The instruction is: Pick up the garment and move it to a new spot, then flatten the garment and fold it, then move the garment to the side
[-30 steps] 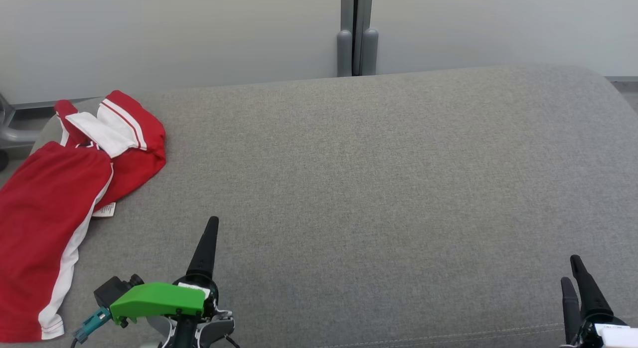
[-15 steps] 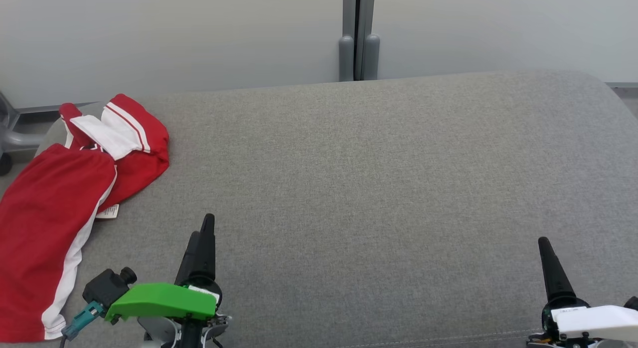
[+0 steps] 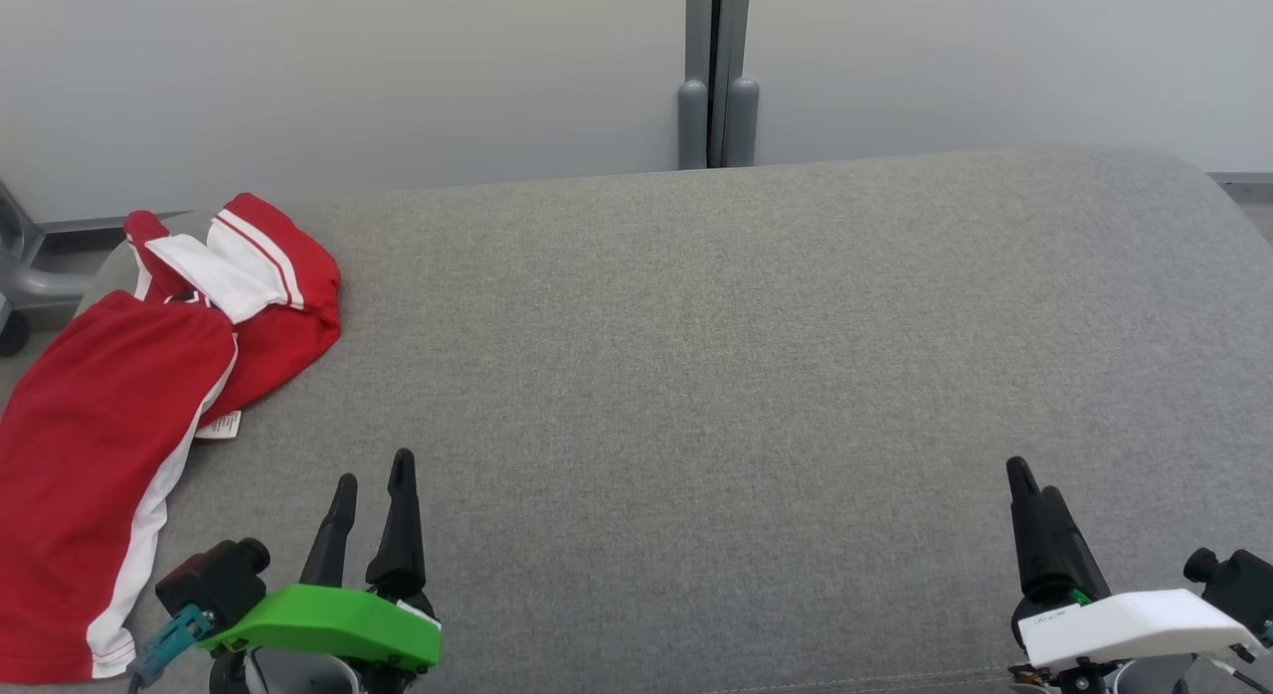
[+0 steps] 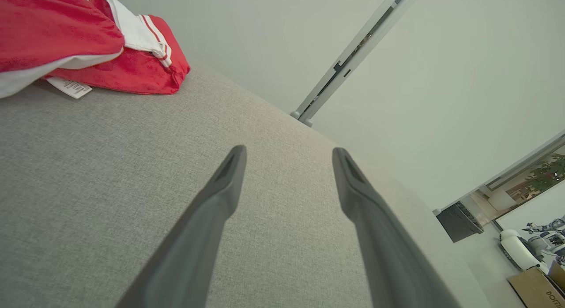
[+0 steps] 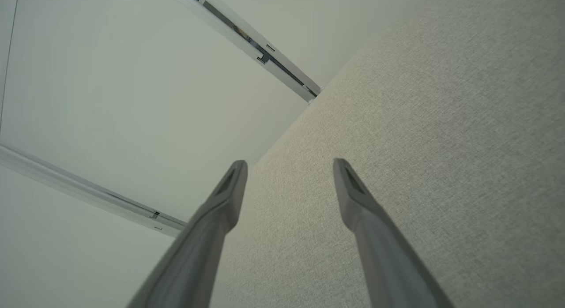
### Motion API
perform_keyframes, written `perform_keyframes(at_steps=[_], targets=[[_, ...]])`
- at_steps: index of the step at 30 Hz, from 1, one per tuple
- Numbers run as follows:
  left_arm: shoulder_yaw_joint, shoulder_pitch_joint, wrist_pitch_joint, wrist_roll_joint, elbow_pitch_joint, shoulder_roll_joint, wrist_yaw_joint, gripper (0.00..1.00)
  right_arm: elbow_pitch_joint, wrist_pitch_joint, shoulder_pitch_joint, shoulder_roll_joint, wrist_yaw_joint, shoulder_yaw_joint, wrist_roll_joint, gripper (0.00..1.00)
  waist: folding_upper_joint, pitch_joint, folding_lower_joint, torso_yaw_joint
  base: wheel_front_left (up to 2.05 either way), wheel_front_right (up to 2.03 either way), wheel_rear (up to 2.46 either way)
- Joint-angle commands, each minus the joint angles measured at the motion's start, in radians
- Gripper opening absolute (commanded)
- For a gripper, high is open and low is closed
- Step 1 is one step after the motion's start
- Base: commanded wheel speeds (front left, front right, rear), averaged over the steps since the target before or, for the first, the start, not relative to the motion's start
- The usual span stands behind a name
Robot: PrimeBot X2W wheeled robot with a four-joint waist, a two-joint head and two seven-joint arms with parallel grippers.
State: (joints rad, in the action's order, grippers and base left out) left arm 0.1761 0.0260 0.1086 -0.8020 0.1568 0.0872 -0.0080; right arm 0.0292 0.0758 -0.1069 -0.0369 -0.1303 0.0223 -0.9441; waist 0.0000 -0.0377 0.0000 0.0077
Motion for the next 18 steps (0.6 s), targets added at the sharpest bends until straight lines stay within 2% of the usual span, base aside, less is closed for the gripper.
perform_keyframes(at_steps=[1, 10, 18], targets=[[0.003, -0.008, 0.012, 0.063, -0.020, 0.017, 0.013, 1.00, -0.007, 0.013, 0.023, -0.008, 0.000, -0.015, 0.065, 1.00, 0.0000, -0.001, 0.0000, 0.000, 0.00, 0.00, 0.00], [-0.002, -0.045, 0.036, 0.192, -0.016, 0.035, 0.059, 1.00, 0.012, 0.042, 0.036, -0.009, 0.000, -0.054, 0.238, 1.00, 0.0000, -0.009, 0.0000, 0.002, 0.00, 0.00, 0.00], [-0.012, -0.077, 0.054, 0.273, -0.014, 0.048, 0.081, 1.00, 0.047, 0.064, 0.050, -0.010, 0.000, -0.100, 0.360, 1.00, 0.0000, -0.017, 0.0000, 0.003, 0.00, 0.00, 0.00]])
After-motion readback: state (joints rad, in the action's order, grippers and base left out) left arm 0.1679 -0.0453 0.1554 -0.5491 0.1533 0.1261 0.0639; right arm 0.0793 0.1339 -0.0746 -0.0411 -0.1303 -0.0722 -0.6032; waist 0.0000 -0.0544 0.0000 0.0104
